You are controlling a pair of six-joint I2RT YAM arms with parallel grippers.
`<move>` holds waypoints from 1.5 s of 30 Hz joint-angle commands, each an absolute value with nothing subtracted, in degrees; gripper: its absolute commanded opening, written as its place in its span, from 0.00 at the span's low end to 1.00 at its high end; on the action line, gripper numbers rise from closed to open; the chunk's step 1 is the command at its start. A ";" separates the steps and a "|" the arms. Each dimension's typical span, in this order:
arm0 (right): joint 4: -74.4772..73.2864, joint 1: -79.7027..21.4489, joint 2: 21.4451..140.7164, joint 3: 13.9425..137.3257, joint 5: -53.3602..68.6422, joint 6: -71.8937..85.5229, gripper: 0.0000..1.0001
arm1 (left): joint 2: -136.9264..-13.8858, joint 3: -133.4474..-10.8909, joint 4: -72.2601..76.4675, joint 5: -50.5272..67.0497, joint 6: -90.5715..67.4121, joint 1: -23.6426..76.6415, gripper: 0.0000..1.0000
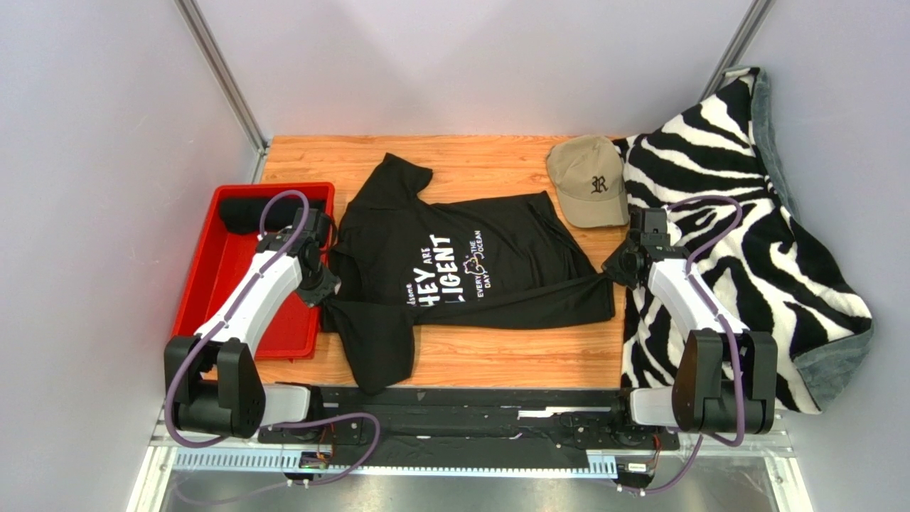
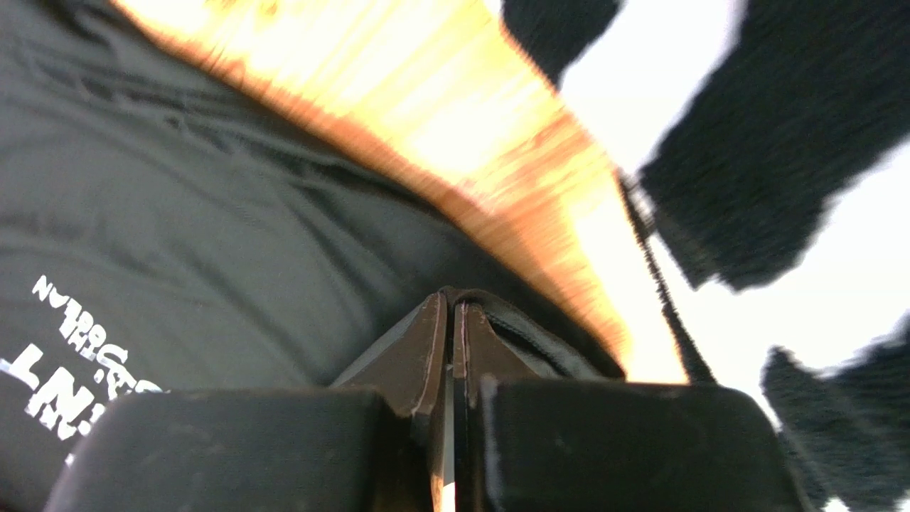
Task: Roll the t-shirts
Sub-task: Fold the T-shirt at the center of the board.
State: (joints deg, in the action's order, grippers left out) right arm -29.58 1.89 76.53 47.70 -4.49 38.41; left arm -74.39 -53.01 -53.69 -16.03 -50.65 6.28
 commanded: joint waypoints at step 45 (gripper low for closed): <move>-36.12 -13.59 77.10 59.59 -16.18 33.57 0.65 | -66.72 -56.25 -47.80 -7.30 -37.18 6.33 0.66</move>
State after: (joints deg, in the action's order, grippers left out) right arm -33.56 -6.55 83.15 57.49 -13.65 33.56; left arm -71.11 -56.71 -46.87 -9.08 -38.74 6.28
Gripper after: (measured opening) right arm 0.650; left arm 0.658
